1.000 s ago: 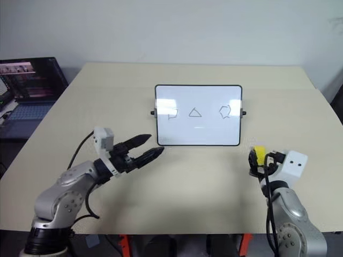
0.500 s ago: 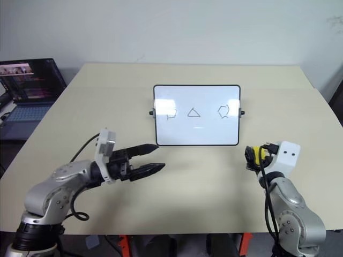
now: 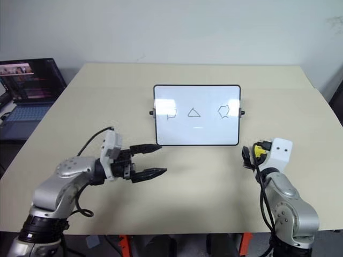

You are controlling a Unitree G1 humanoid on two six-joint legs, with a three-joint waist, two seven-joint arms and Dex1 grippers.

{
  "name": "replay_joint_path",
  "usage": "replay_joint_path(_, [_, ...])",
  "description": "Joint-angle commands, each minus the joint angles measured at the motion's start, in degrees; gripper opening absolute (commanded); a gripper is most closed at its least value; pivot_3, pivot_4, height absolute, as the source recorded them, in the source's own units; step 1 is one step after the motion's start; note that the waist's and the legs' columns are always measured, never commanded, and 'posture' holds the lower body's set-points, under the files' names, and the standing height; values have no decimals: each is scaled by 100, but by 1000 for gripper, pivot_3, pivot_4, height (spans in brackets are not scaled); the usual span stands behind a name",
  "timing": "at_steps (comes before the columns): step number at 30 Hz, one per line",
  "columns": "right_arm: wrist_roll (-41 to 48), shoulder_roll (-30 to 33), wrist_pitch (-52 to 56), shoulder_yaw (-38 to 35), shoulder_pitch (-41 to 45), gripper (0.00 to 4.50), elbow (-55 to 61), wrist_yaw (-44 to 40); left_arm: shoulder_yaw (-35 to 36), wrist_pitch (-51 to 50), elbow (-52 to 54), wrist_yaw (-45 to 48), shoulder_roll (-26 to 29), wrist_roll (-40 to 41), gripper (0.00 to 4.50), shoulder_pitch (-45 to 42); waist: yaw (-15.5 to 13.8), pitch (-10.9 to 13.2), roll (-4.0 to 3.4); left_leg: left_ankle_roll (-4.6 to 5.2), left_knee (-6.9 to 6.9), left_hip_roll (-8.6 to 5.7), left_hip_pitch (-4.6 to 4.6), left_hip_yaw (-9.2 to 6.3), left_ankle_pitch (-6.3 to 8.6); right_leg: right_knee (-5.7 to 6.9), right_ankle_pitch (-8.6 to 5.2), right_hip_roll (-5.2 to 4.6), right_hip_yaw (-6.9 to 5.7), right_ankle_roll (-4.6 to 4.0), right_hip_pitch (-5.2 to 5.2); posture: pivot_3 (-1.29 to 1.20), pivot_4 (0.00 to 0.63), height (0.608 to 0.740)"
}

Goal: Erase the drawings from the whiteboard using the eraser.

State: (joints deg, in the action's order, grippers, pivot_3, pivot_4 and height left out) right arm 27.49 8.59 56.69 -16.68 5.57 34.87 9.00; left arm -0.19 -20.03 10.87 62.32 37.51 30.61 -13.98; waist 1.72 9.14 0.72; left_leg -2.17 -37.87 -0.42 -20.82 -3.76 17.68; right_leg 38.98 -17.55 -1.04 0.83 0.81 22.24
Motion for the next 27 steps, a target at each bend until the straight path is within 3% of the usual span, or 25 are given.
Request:
replay_joint_path(1, [-90, 7, -73, -13, 92, 4493, 34, -14, -37, 654, -112, 125, -59, -332, 4500, -197, -1, 0, 0, 0, 0, 0, -1, 1, 0, 0, 0, 0, 0, 0, 1, 0, 150, 740])
replay_joint_path(27, [-583, 41, -490, 65, 347, 4493, -830, -294, -169, 353, 134, 218, -340, -149, 4500, -357, 11, 0, 0, 1, -2, 0, -2, 1, 0, 2, 0, 0, 0, 0, 1, 0, 150, 740])
